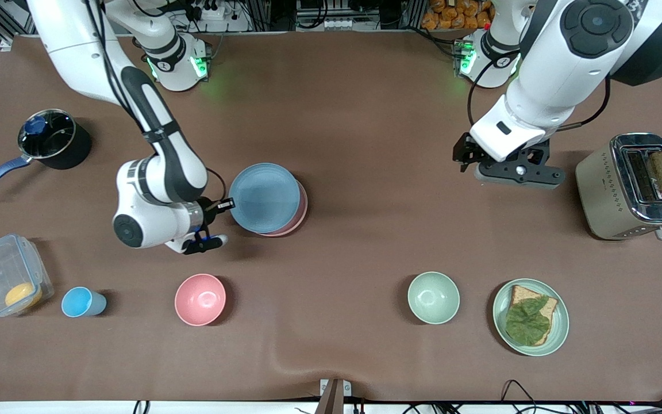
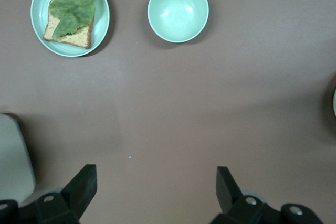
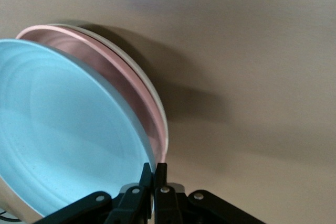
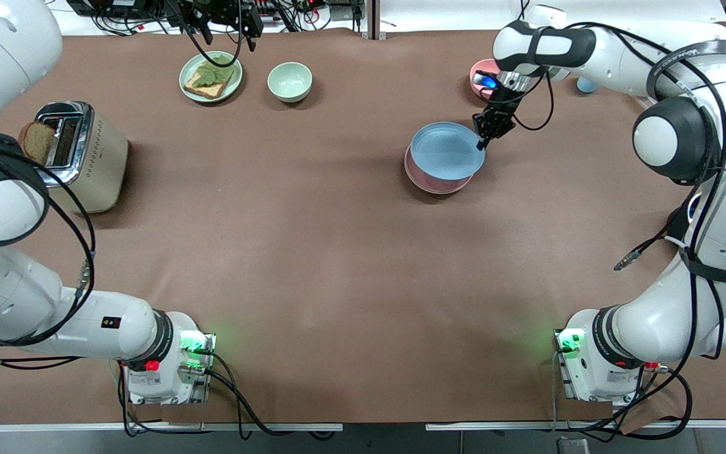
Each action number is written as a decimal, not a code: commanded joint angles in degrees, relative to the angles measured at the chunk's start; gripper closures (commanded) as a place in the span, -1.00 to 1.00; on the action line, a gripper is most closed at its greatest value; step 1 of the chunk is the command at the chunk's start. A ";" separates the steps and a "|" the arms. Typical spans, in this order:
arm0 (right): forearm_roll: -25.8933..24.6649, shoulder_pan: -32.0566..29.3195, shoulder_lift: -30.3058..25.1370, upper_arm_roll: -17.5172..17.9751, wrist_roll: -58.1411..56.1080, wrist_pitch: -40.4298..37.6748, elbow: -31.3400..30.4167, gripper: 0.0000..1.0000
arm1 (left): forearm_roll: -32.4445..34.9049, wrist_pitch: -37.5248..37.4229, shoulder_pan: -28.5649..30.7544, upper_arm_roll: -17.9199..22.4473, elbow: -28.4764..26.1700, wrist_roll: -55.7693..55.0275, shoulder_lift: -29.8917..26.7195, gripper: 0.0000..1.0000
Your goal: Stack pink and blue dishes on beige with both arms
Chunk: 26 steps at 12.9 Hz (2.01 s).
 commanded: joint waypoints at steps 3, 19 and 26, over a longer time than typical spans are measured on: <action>1.34 1.72 -0.48 -0.57 0.37 0.57 -0.66 1.00 | 0.78 -0.95 2.39 -0.27 -1.34 3.05 -2.71 -1.00; -2.24 0.40 -7.67 -4.25 1.50 1.81 3.20 -1.00 | -3.27 -6.49 6.00 8.95 5.08 3.23 -4.73 -1.00; -20.27 -0.92 -19.70 -6.72 4.67 -10.22 11.21 -1.00 | -2.66 -8.42 5.82 8.43 5.34 3.58 -4.64 -1.00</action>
